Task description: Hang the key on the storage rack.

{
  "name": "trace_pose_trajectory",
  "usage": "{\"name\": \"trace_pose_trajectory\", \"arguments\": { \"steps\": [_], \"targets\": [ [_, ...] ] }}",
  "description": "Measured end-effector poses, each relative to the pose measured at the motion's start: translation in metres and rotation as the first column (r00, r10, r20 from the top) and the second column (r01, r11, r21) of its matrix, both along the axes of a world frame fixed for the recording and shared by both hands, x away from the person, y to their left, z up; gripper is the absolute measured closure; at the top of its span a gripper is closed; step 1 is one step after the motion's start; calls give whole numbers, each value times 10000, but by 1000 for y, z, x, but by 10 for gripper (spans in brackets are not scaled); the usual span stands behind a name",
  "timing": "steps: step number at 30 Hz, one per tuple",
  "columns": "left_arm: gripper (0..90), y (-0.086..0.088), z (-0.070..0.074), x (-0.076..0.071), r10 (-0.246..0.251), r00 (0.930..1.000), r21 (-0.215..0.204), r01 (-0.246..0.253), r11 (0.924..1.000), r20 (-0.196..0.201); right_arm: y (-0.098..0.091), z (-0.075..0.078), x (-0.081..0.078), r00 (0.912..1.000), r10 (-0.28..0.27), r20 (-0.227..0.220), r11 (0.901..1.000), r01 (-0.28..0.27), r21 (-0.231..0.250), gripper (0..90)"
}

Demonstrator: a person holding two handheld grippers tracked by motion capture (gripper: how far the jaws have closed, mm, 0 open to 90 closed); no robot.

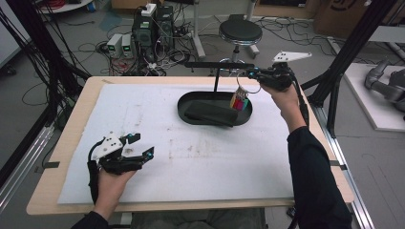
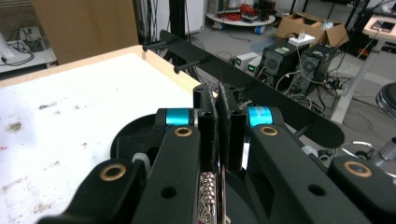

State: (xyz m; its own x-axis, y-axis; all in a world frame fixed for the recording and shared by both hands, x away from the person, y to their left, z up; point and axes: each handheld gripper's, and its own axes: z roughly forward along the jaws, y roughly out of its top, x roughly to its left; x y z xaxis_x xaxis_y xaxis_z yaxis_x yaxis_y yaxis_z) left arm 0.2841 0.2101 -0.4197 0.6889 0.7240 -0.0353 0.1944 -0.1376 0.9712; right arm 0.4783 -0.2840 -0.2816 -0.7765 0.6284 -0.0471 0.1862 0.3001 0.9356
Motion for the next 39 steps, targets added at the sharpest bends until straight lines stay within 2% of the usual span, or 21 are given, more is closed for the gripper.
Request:
{"name": "trace_pose_trajectory", "arguments": {
  "steps": [3, 9, 11, 17, 27, 39],
  "targets": [
    [247, 2, 0, -2, 79, 10000, -10, -79, 10000, -6, -1, -3, 4, 9998, -125, -150, 9999, 123, -118, 879],
    [247, 5, -1, -4, 159, 9999, -5, -159, 9999, -32, -3, -6, 9, 9992, -385, -124, 9993, 386, 29, 878],
    [247, 6, -1, -4, 181, 9998, -8, -181, 9998, -45, -5, -9, 13, 9976, -634, -264, 9980, 635, 17, 878],
    [247, 7, -2, -5, 186, 9998, 24, -186, 9998, -46, -12, -13, 20, 9949, -926, -400, 9955, 934, 180, 878],
    [247, 8, -2, -6, 250, 9997, -16, -250, 9997, -69, -15, -23, 30, 9904, -1222, -650, 9924, 1229, 77, 878],
    [247, 8, -3, -5, 214, 9997, 18, -214, 9998, -97, -18, -27, 34, 9880, -1375, -706, 9905, 1372, -89, 876]
  ]
}}
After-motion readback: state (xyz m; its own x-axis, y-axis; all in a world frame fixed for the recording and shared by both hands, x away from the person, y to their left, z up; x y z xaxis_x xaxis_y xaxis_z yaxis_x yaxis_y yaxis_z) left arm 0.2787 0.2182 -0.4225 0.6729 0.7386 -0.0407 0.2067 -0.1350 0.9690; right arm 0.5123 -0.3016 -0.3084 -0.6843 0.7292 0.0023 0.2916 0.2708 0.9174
